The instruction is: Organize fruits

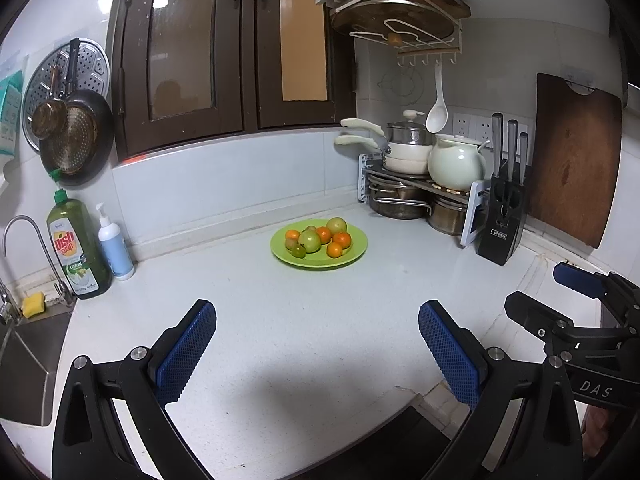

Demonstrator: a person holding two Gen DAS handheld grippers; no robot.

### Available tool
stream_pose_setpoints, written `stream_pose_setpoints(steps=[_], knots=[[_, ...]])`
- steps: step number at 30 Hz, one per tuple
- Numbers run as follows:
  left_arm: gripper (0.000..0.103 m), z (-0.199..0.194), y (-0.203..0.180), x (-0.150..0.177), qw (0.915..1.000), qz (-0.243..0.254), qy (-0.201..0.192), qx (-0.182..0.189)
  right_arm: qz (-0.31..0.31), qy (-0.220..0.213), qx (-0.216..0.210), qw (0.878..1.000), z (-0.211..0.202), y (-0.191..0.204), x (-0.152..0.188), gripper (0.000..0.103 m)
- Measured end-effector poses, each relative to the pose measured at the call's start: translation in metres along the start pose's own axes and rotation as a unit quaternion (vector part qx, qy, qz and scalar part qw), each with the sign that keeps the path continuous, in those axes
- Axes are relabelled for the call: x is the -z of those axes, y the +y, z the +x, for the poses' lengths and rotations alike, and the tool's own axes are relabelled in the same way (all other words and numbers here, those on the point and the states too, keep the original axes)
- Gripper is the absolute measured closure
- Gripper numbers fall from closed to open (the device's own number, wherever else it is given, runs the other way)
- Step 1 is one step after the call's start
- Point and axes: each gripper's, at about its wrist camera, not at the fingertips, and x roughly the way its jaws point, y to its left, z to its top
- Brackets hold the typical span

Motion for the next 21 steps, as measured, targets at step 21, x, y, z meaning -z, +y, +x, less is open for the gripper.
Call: stream_pose_setpoints(steps=[21], knots=[[0.0, 0.0006, -0.0001, -0.0001, 1.0, 0.0, 0.003, -0.002, -0.001, 0.0, -0.001, 1.0, -0.0001, -0.0017, 0.001, 0.018]])
